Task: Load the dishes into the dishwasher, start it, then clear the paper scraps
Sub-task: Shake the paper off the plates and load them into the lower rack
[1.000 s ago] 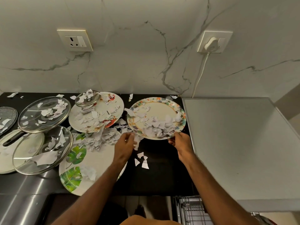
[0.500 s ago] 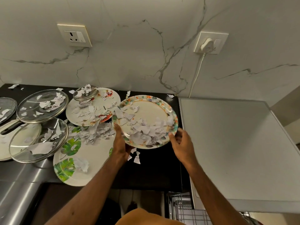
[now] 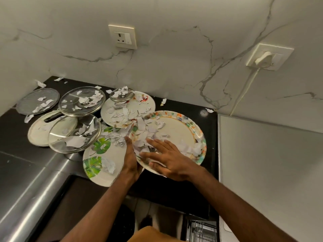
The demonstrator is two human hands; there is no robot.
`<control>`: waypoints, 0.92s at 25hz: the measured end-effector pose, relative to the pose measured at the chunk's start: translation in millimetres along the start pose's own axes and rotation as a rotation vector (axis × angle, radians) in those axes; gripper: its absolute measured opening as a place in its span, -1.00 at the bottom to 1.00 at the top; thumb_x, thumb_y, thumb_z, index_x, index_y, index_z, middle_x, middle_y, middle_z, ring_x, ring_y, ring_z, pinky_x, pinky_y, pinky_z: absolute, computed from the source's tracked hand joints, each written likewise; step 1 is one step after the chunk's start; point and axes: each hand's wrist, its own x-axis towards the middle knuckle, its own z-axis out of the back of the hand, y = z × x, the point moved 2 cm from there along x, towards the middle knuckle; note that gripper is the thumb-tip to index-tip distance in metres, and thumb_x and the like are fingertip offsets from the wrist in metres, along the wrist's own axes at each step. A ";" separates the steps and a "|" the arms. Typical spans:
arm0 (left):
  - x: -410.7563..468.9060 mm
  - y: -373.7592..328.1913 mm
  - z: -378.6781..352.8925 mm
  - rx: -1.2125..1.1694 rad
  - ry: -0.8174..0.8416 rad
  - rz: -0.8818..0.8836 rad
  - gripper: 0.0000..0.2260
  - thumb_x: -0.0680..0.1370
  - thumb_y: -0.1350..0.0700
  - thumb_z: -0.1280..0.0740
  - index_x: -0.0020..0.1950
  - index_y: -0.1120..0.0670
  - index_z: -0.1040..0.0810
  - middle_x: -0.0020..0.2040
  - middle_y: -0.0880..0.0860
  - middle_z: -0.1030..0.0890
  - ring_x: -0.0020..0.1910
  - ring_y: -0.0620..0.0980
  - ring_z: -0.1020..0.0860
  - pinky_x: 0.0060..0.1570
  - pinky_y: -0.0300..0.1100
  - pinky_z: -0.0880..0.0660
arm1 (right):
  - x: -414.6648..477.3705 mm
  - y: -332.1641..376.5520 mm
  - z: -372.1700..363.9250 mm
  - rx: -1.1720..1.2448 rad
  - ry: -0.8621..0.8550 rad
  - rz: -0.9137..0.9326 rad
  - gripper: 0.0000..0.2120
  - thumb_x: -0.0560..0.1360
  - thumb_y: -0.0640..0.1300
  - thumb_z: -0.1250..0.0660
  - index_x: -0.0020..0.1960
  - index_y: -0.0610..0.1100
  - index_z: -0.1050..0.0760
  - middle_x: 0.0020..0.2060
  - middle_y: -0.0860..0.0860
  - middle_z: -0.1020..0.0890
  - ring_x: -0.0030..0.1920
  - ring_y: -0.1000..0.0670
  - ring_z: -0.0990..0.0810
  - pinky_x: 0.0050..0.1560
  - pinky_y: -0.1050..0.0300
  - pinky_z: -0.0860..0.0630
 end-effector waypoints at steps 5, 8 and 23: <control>-21.7 -23.6 52.2 0.029 -0.074 -0.093 -0.17 0.54 -0.54 0.02 0.58 0.00 -0.38 0.51 0.14 -0.47 0.48 0.20 -0.45 0.53 0.23 -0.25 | 79.8 26.1 -28.9 -0.109 -0.050 0.125 -0.48 0.73 0.26 0.02 0.66 0.31 0.02 0.68 0.14 0.22 0.67 0.02 0.25 0.64 -0.20 0.18; -37.3 -38.2 79.1 0.051 -0.159 -0.144 -0.23 0.54 -0.53 0.00 0.56 -0.09 -0.40 0.48 0.11 -0.50 0.46 0.18 -0.48 0.50 0.27 -0.29 | 131.4 38.9 -44.6 -0.109 -0.039 0.135 -0.48 0.73 0.27 0.04 0.66 0.30 0.01 0.69 0.12 0.19 0.68 -0.01 0.21 0.64 -0.24 0.15; -58.3 -78.0 149.7 0.089 -0.433 -0.324 -0.37 0.65 -0.37 0.11 0.47 -0.07 -0.49 0.24 0.08 -0.69 0.20 0.11 -0.67 0.05 0.03 -0.67 | 190.1 17.4 -42.7 -0.031 -0.206 -0.289 -0.49 0.73 0.21 0.01 0.64 0.12 -0.21 0.70 -0.01 0.08 0.68 -0.14 0.10 0.60 -0.18 0.19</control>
